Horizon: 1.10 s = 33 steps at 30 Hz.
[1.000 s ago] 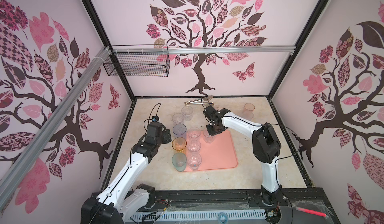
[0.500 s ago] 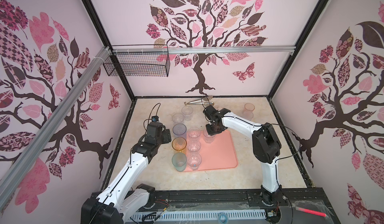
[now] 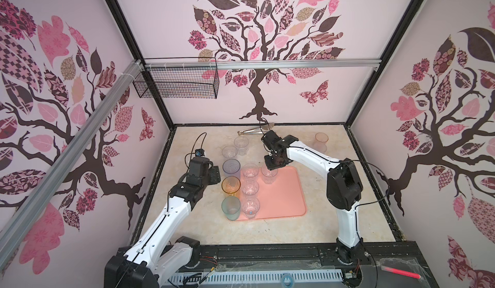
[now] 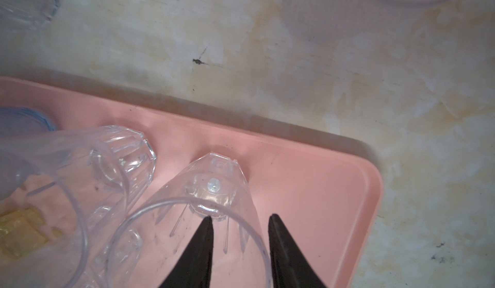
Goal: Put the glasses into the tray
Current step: 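Lower the clear glass onto the tray's far corner and open the right gripper, then reach the right gripper to a clear faceted glass near the tongs and grasp it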
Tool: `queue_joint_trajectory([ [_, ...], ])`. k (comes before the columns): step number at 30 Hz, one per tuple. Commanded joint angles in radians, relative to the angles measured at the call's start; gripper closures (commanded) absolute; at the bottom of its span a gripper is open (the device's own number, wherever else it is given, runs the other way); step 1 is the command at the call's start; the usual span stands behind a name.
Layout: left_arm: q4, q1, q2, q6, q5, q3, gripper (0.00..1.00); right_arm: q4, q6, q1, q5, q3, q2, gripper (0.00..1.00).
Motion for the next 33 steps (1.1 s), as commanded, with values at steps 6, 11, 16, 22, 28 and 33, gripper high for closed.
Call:
queue_joint_trajectory([
  [6,-0.001,0.005,-0.060,0.002,0.029,0.006,0.24,0.087,0.077,-0.113,-0.169,0.008,-0.182,0.59],
  [11,-0.063,0.005,-0.036,-0.005,0.087,0.068,0.24,0.227,0.174,-0.112,-0.178,0.024,-0.144,0.57],
  [16,-0.046,0.005,-0.053,-0.019,0.083,0.018,0.23,0.233,0.220,-0.112,-0.177,0.173,-0.005,0.54],
  [22,-0.001,0.005,-0.089,-0.022,0.038,-0.057,0.22,0.200,0.215,-0.094,-0.161,0.352,0.140,0.52],
  [28,-0.009,0.004,-0.056,-0.018,0.028,-0.051,0.22,0.200,0.227,-0.046,-0.180,0.531,0.305,0.48],
  [33,-0.019,0.005,-0.058,-0.020,0.020,-0.057,0.22,0.235,0.260,-0.038,-0.193,0.630,0.410,0.47],
])
